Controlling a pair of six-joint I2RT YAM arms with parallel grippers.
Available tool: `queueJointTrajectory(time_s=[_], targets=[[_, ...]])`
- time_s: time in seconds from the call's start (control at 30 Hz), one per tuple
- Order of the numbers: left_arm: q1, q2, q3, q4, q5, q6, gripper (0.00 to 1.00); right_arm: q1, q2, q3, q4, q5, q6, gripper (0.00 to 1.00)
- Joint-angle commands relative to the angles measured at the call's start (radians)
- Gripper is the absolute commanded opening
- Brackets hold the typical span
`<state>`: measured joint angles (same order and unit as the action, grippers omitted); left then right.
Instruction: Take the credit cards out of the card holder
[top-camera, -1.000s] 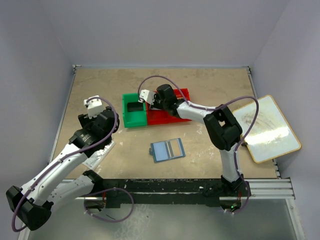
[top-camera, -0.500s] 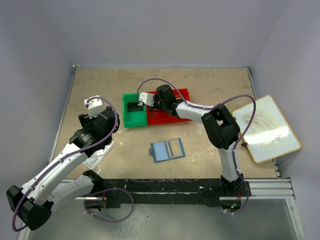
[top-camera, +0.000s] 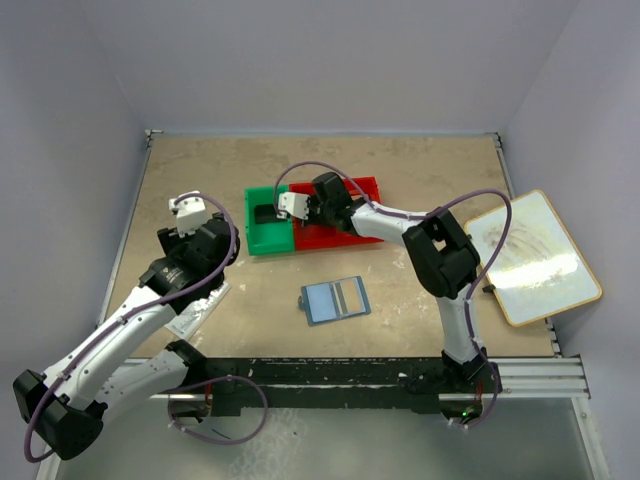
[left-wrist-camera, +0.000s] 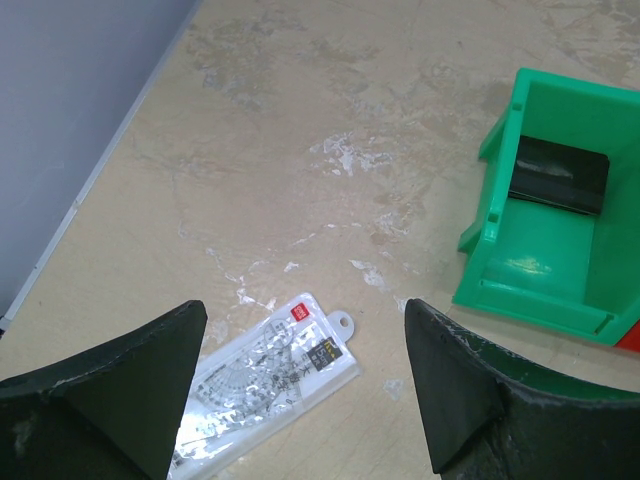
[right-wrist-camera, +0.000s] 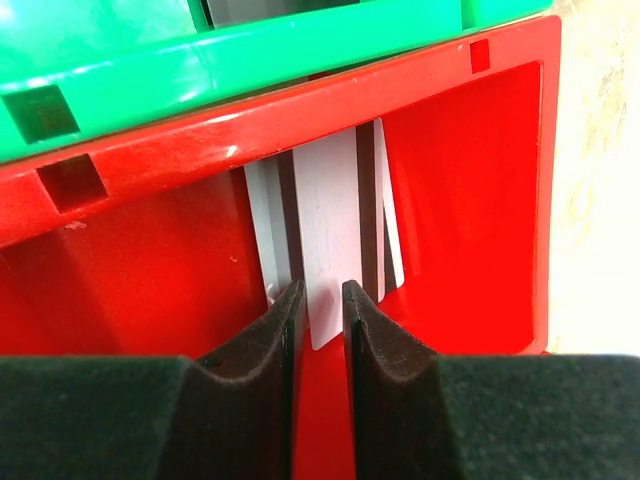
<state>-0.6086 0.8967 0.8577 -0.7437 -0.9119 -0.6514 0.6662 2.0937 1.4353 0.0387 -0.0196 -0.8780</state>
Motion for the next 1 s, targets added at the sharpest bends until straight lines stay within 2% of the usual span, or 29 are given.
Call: queueJointTrajectory(time_s=[0.0, 0.17, 0.3, 0.4, 0.47, 0.53, 0.63, 0.7, 0.8, 0.97], targets=[[0.006, -0.001, 0.017, 0.006, -0.002, 0.006, 0.78, -0.004, -0.057, 0.055, -0.016, -0.029, 0.035, 0.27], [0.006, 0.002, 0.016, 0.005, 0.003, 0.004, 0.78, -0.005, -0.067, 0.063, -0.028, -0.024, 0.096, 0.31], [0.006, -0.003, 0.016, 0.003, 0.001, 0.0, 0.78, -0.004, -0.072, 0.066, -0.002, -0.046, 0.208, 0.32], [0.006, -0.008, 0.017, 0.001, 0.0, 0.0, 0.77, -0.005, -0.092, 0.061, 0.051, -0.04, 0.371, 0.25], [0.006, -0.013, 0.017, 0.001, -0.002, -0.002, 0.77, -0.004, -0.104, 0.059, 0.08, -0.03, 0.542, 0.16], [0.006, -0.015, 0.016, 0.002, -0.003, -0.002, 0.77, -0.004, -0.1, 0.092, 0.03, -0.036, 0.718, 0.12], [0.006, -0.014, 0.015, 0.003, -0.002, -0.002, 0.77, -0.005, -0.077, 0.136, -0.059, -0.022, 0.874, 0.07], [0.006, -0.011, 0.016, 0.004, 0.0, 0.001, 0.77, -0.002, -0.076, 0.115, -0.064, -0.024, 0.924, 0.0], [0.006, -0.003, 0.017, 0.007, 0.007, 0.005, 0.77, -0.002, -0.073, 0.071, -0.04, -0.028, 1.009, 0.0], [0.006, 0.006, 0.018, 0.009, 0.012, 0.007, 0.77, 0.0, -0.023, 0.103, -0.11, 0.001, 1.037, 0.0]])
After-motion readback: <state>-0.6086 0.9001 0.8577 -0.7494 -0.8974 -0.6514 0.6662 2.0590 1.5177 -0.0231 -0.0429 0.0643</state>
